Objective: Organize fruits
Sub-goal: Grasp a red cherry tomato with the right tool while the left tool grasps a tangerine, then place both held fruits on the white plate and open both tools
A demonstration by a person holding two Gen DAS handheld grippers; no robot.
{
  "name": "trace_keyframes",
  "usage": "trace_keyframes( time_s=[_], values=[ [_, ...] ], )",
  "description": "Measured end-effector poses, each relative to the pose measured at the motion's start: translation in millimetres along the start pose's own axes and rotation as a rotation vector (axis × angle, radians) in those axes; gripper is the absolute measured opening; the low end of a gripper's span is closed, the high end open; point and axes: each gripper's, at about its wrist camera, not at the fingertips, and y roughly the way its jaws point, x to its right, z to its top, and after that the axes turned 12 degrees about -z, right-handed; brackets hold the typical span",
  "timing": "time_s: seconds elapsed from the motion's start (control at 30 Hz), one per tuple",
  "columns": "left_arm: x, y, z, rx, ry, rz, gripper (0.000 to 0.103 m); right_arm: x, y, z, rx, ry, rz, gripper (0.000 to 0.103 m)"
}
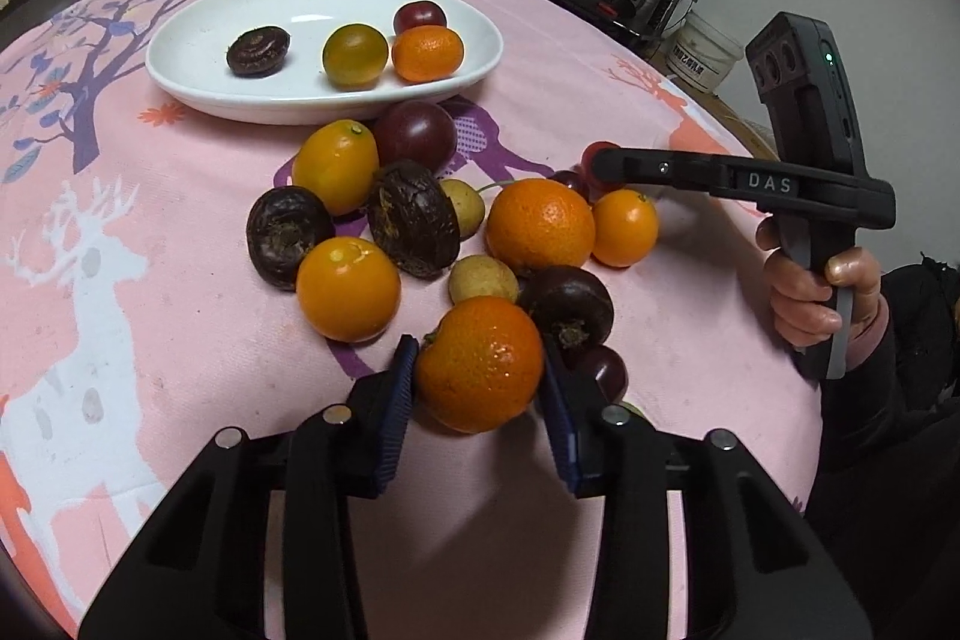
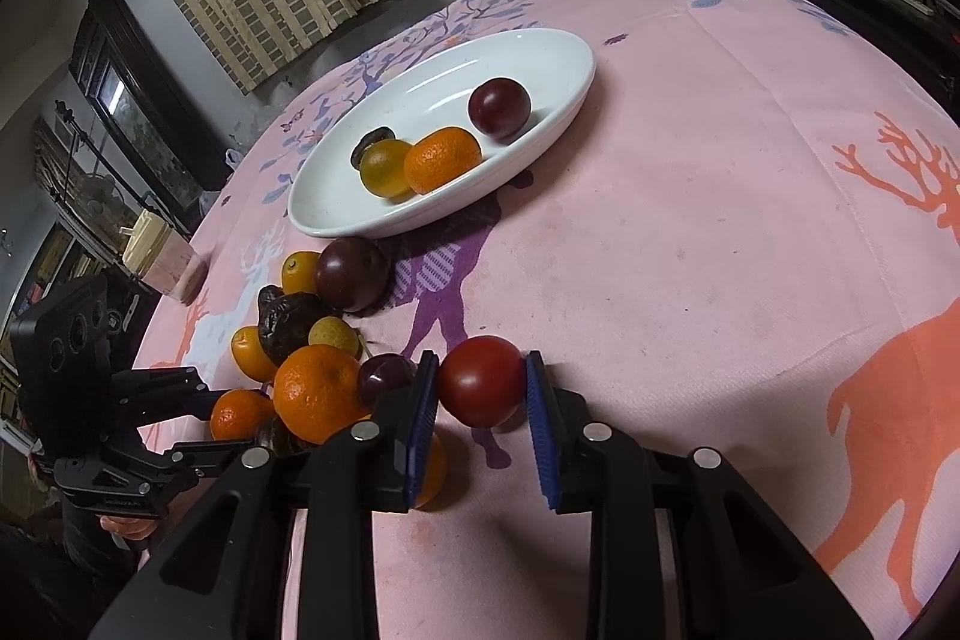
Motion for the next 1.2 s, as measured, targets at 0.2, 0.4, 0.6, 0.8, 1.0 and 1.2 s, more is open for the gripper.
trace_keyframes(
  time_s=[0.2, 0.4, 0.6, 0.8, 1.0, 1.2],
  values=[
    [-3, -29, 1, 0.069, -0.017, -0.027, 0.039, -4, -7, 3, 0.03, -0.019, 0.024, 0.029],
    [-18, -51, 45, 0.136, -0.007, 0.043, 0.039, -18, -18, 39, 0.109, -0.059, 0.025, 0.029],
    [-58, -38, 114, 0.215, -0.084, 0.131, 0.039, -26, 9, 100, 0.143, -0.055, -0.036, 0.029],
    [-92, -8, 142, 0.203, -0.167, 0.187, 0.039, -30, 51, 124, 0.088, -0.054, -0.066, 0.029],
    [-106, -1, 140, 0.203, -0.202, 0.226, 0.071, -36, 49, 120, 0.123, -0.064, -0.091, 0.053],
    [-85, -36, 124, 0.295, -0.16, 0.295, 0.097, -44, 15, 101, 0.185, -0.12, -0.077, 0.067]
  ],
)
